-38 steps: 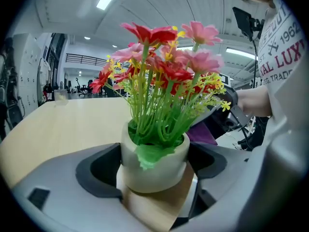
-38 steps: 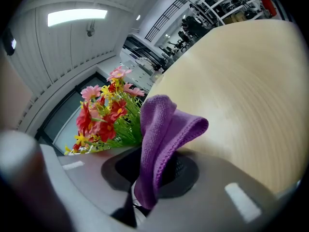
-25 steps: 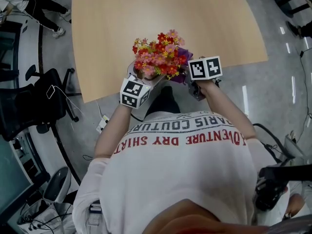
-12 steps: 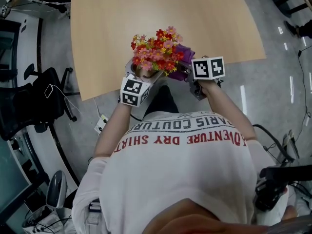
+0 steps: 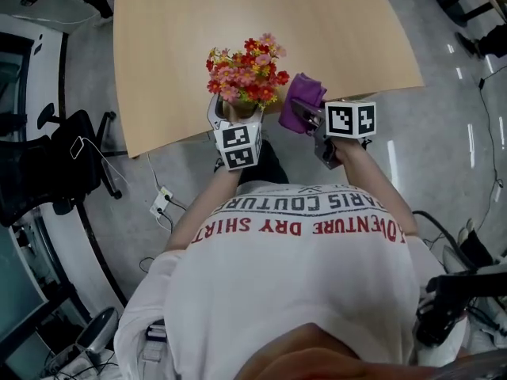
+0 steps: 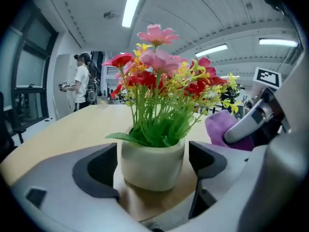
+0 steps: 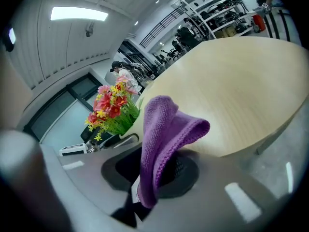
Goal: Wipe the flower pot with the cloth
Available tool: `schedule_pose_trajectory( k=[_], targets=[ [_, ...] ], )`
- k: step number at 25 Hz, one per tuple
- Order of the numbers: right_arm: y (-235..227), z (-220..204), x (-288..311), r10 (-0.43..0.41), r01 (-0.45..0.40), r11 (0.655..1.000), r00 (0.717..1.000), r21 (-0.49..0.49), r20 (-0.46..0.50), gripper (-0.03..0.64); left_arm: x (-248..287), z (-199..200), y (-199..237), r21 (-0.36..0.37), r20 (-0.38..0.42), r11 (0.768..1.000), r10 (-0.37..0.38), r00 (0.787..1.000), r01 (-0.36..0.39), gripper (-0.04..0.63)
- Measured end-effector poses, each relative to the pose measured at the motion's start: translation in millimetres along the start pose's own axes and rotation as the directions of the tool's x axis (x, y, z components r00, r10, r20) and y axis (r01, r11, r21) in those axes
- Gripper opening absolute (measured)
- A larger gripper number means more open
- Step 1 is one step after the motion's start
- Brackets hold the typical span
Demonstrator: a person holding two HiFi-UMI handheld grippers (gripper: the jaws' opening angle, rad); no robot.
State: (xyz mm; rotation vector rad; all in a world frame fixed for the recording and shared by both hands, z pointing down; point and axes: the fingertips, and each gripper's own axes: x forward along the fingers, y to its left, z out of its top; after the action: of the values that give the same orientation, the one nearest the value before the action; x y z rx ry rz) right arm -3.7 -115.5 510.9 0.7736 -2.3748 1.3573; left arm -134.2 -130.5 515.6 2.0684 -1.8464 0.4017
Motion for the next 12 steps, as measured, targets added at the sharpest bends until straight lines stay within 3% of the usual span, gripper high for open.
schedule_pose_trajectory(
  k=[4,12],
  targets=[
    [-9.4,-11.0,-15.8,-0.006,0.006,1.0,1.0,0.013,0.018,0.059,1.2,-7.0,-5.4,0.008,-0.003,0.995,0.096,0.995,-0.096,0.449],
    [-13.5,-8.5,-26.3,-0.015,0.014,1.0,0.999,0.027,0.035,0.058,4.5,-3.0,-5.1,0.016,-0.008,0.993,0.118,0.993,-0.118,0.434]
  ],
)
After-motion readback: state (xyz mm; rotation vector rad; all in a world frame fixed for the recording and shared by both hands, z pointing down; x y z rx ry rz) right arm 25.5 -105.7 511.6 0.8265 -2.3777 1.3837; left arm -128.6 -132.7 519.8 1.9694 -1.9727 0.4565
